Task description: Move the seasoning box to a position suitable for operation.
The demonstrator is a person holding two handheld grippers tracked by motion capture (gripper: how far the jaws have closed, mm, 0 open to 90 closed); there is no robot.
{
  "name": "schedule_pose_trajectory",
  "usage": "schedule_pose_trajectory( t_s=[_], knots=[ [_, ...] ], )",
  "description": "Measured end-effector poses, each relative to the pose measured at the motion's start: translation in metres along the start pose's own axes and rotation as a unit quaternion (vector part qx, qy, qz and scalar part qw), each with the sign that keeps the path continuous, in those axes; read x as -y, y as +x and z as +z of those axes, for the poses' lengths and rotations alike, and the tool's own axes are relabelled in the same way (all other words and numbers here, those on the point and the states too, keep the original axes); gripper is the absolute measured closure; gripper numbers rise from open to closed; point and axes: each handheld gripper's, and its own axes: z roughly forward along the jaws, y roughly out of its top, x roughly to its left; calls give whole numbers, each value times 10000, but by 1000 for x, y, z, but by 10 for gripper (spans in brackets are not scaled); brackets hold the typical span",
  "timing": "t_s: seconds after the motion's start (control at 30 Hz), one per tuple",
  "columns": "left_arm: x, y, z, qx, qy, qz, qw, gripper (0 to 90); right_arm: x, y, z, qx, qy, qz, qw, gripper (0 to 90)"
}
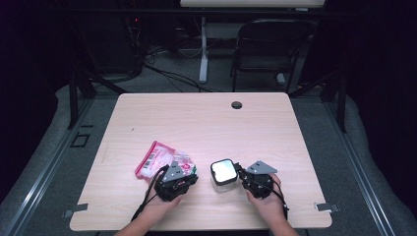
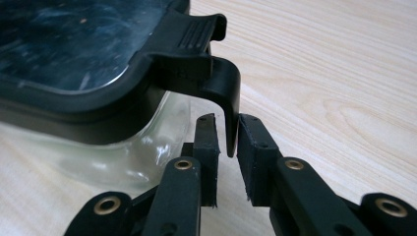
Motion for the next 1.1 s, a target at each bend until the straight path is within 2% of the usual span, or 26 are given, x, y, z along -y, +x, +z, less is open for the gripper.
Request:
schedule_pose_trajectory(
  t_s=[0.1, 0.23, 0.33, 0.43, 0.5, 0.57, 0.63, 0.87, 0.93, 1.1],
  knots=[
    [1, -5, 4, 71, 55, 74, 9999, 853, 2, 5, -7, -47, -106, -76, 9999, 785],
    [-2, -8, 9, 128, 45, 198, 9997, 841, 1, 8, -8, -108, -149, -165, 9997, 778],
    [-3, -7, 12, 155, 32, 151, 9998, 843, 1, 11, -6, -132, -125, -314, 9993, 766],
    [-3, -7, 12, 167, 66, 141, 9997, 847, 1, 12, -4, -141, -98, -320, 9993, 765],
    [-3, -8, 12, 186, 91, 118, 9997, 846, 0, 14, -5, -248, -135, -257, 9993, 771],
    [-2, -11, 11, 158, 146, 154, 9997, 861, -2, 18, -8, -338, -167, -343, 9987, 799],
    [-1, -11, 10, 153, 161, 129, 9997, 862, -2, 20, -9, -312, -167, -395, 9986, 807],
    [0, -10, 8, 159, 199, 100, 9996, 863, -1, 19, -11, -488, -156, -332, 9981, 806],
    [1, -9, 8, 152, 215, 91, 9996, 865, -1, 19, -12, -603, -130, -196, 9979, 800],
    [3, -8, 5, 79, 230, -6, 9997, 862, 0, 21, -16, -740, -71, -128, 9971, 800]
  ],
)
